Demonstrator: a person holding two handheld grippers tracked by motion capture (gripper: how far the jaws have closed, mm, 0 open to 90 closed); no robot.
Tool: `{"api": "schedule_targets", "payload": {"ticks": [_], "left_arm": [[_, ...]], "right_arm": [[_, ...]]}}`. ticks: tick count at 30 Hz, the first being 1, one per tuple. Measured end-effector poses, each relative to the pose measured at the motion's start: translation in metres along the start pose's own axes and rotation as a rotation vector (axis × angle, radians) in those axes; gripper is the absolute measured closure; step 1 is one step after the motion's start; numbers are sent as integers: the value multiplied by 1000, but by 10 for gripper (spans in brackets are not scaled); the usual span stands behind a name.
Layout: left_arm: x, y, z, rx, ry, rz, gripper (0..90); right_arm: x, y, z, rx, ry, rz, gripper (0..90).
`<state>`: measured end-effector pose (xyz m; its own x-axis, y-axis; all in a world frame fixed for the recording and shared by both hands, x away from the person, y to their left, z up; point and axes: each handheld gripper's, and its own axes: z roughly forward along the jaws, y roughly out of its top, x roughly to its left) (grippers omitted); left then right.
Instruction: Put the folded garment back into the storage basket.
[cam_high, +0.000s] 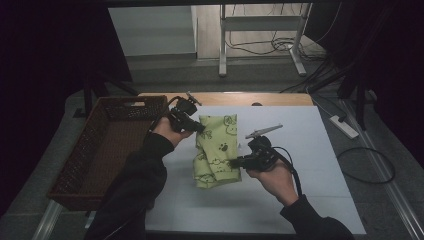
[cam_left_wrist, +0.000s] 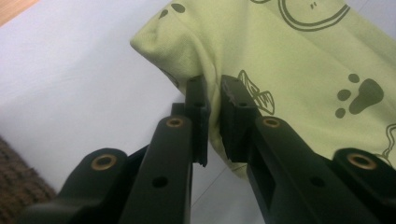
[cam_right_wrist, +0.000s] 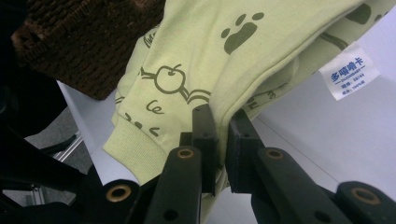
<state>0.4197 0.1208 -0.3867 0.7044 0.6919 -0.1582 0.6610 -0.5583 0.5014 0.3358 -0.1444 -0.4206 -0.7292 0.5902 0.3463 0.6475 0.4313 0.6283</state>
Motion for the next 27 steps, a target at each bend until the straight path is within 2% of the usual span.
{"api": "schedule_targets", "payload": {"ticks": [27], "left_arm": [[27,-20,-38,-1,57,-21,815]], "right_arm": [[22,36,23,-5,69,-17,831]]}}
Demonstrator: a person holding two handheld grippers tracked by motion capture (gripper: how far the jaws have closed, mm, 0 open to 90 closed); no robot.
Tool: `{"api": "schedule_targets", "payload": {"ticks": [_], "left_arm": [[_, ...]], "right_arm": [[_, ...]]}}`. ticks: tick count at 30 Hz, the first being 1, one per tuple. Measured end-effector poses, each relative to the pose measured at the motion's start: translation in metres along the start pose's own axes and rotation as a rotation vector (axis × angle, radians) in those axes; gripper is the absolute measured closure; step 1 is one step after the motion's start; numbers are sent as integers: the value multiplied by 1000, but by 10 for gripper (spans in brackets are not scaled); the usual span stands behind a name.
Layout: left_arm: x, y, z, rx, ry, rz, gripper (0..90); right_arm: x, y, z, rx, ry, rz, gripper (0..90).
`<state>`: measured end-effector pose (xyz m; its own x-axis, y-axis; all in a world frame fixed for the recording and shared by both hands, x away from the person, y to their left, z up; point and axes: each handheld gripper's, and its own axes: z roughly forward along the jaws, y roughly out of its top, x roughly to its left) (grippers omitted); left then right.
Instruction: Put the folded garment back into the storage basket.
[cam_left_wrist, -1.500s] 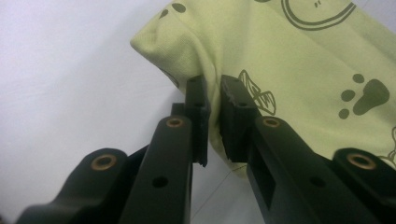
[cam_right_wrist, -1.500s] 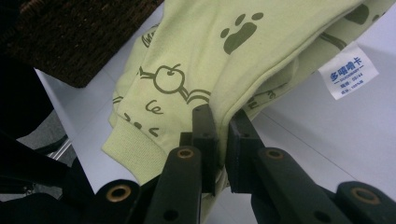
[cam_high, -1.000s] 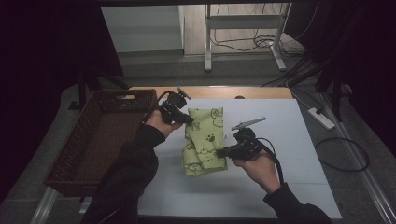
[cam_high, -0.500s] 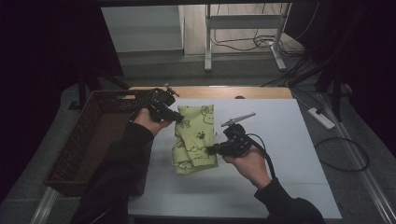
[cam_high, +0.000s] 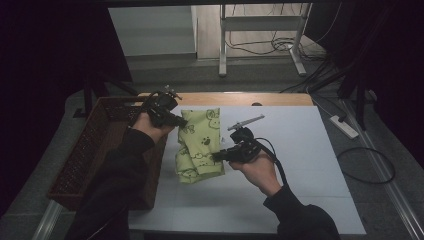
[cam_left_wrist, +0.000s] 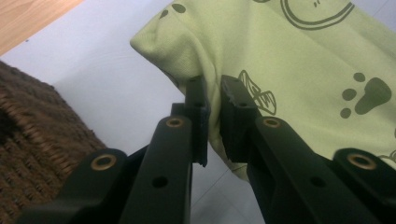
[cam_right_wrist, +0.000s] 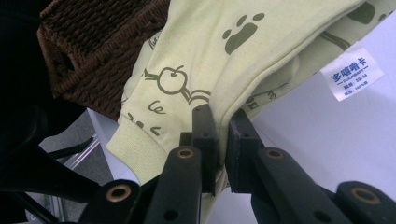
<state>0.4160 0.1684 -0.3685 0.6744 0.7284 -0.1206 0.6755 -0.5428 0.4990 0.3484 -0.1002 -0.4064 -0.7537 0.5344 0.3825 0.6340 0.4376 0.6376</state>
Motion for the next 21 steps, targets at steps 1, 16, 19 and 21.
{"api": "schedule_targets", "payload": {"ticks": [1,16,19,21], "left_arm": [[1,-1,-2,0,1,-1,815],[14,-3,-21,20,66,-2,816],[16,-3,-25,19,77,-4,816],[17,-3,-27,19,84,-5,816]], "right_arm": [[1,2,1,0,3,-1,831],[15,26,11,0,16,-25,831],[17,30,12,-3,19,-28,832],[19,33,13,-5,19,-31,832]]}}
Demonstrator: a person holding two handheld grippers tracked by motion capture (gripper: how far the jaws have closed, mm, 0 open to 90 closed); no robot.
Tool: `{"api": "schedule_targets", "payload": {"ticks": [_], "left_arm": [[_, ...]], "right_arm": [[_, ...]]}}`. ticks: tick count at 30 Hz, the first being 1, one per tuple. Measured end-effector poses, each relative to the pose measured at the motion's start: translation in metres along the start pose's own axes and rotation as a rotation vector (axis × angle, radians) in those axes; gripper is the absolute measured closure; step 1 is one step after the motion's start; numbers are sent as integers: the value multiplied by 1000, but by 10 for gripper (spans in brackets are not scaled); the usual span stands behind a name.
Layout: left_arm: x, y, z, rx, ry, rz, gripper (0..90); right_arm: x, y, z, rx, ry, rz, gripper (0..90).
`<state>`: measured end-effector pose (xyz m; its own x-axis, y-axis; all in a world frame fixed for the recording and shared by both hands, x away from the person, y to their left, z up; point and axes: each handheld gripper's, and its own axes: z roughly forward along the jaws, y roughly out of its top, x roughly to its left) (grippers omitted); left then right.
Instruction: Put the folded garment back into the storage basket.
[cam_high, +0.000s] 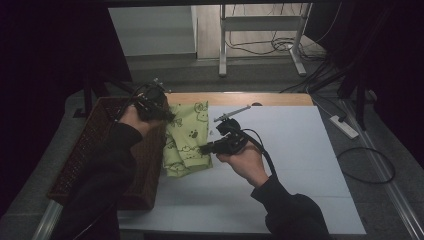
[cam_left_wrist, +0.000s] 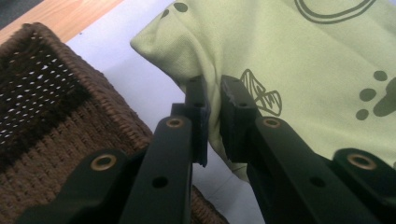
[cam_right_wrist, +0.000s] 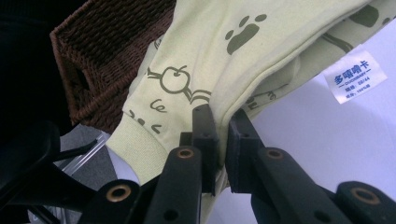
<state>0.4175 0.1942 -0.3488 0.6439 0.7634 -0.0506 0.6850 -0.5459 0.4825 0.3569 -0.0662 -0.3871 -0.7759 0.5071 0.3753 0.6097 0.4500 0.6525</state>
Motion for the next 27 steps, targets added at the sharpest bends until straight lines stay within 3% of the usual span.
{"api": "schedule_targets", "payload": {"ticks": [27], "left_arm": [[28,-15,-30,-6,81,-44,817]], "right_arm": [[22,34,25,-23,42,-11,832]]}}
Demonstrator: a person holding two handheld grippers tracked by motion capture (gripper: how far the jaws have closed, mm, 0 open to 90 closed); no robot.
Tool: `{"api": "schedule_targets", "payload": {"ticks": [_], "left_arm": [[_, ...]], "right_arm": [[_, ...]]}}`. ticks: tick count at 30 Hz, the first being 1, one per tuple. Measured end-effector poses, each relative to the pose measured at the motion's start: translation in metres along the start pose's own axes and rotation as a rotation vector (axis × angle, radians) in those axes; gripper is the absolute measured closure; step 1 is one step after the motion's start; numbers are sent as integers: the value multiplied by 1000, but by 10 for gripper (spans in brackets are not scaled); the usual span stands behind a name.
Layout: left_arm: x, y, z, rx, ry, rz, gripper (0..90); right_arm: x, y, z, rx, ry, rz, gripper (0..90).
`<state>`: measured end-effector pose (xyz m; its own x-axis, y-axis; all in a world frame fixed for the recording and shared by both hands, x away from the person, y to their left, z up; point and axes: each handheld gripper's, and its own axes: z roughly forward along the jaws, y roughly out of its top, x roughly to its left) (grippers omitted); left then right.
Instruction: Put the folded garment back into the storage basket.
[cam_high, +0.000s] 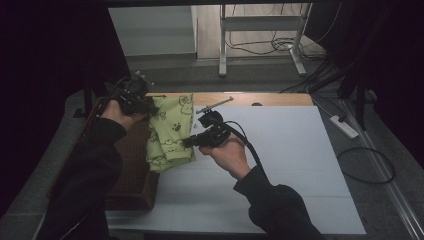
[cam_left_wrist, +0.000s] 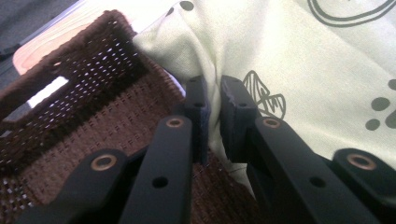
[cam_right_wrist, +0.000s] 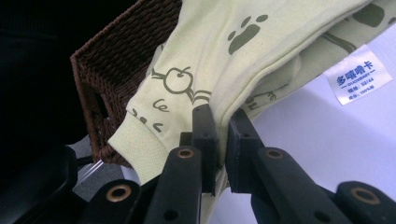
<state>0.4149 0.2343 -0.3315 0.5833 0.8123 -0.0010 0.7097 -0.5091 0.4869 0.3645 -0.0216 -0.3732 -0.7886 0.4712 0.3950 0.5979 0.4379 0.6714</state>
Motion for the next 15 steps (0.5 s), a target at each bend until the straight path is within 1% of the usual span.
{"api": "schedule_targets", "payload": {"ticks": [6,15], "left_arm": [[8,-6,-5,-3,10,-15,817],[17,-15,-10,-5,18,-33,817]], "right_arm": [[7,6,9,1,4,-10,832],[14,11,19,4,5,-21,831]]}}
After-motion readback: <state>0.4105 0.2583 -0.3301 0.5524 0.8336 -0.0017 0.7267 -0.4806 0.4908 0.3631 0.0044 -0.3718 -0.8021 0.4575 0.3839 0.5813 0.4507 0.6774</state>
